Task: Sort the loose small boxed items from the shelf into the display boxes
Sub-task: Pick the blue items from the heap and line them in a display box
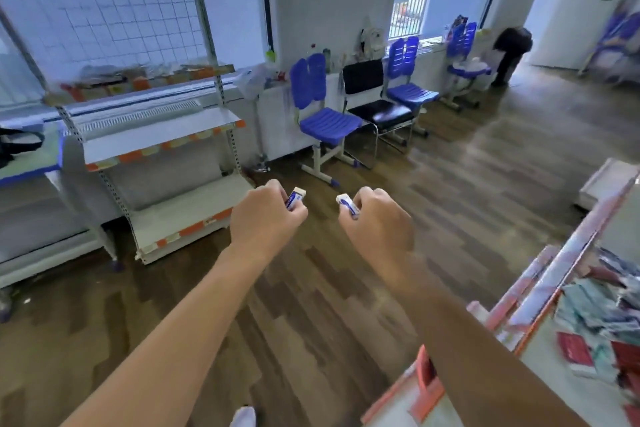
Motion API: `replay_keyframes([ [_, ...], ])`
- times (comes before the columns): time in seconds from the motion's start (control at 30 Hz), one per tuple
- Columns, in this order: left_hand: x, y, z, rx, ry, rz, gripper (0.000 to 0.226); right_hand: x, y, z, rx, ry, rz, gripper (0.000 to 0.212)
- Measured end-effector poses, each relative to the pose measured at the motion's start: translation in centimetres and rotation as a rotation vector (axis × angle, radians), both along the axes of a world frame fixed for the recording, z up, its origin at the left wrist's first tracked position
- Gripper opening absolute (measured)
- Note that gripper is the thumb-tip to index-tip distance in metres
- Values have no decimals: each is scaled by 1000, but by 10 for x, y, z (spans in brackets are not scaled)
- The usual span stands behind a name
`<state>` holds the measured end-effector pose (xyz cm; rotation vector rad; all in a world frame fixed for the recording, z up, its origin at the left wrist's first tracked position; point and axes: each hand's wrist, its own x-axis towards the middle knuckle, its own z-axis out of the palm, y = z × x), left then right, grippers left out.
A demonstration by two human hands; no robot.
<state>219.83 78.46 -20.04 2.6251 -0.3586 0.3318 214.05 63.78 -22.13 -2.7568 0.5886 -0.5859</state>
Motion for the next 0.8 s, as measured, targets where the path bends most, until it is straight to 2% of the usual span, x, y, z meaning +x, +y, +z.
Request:
replay_keyframes([
  [0.23,126,-44,-16,-68,0,-322,20,73,-32,-14,51,-5,-301,24],
  [0.4,177,-86,-13,-102,68,-551,20,99,-49,-13,81,2,-519,23],
  [0.67,192,-195,-18,-92,115,-893,21,78,-101,-1,52,5,-813,22],
  [0.8,177,-269,-16,-102,225,-1063,13,61,-149,-12,30,-49,-942,25],
])
